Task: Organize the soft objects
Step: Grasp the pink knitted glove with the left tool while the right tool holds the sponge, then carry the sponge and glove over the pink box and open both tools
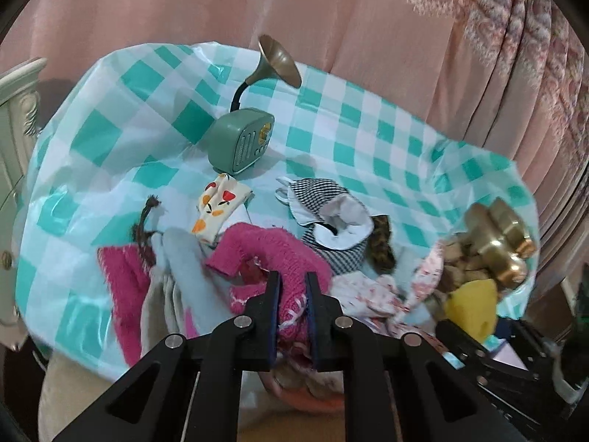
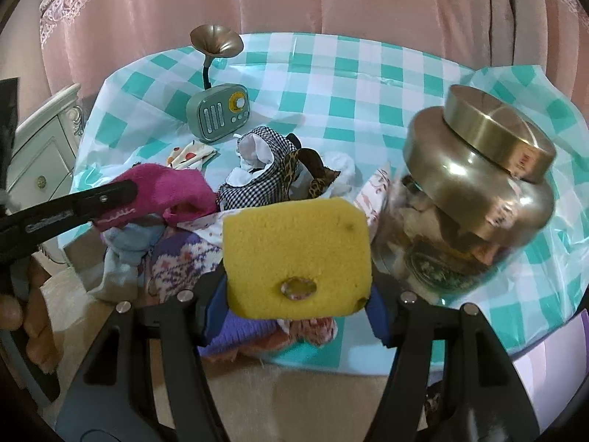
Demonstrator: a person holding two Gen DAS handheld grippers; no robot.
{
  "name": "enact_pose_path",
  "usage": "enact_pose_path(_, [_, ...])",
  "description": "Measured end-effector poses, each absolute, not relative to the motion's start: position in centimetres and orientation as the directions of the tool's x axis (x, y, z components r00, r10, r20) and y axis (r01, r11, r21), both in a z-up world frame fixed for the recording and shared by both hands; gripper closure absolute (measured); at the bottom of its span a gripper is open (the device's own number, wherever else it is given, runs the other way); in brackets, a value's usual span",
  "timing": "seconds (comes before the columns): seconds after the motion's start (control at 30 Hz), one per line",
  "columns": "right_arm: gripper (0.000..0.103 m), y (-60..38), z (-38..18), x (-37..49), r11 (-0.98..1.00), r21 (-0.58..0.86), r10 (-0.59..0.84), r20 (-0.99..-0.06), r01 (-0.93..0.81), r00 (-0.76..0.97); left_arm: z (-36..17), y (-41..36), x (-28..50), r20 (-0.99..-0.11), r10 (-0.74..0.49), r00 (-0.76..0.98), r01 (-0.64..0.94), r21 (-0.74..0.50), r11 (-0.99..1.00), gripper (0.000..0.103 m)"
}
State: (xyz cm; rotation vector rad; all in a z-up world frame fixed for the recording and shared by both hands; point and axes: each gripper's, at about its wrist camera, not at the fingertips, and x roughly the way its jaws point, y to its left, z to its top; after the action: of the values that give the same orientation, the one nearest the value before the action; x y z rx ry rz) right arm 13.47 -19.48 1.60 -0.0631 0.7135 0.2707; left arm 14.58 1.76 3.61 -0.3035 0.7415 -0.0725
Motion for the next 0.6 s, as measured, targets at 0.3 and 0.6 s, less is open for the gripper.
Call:
enact_pose_path(0.3, [0.037,-21.4,2.2,10.5,0.962,0.064,0.244,-0.646,-0.267,0.723,5.7,0.1,8.9,-0.605,-0.228,0.762,0.002,-0.351,0.936,0.09])
enact_pose_path(0.6, [0.038,-25.4,2.7,6.9,0.967,0.103,0.243,-0.65,-0.233,0.72,7.9,-3.4,5.3,-0.57,-0.296,0.766,0.086,-0.366,0.927,0.09])
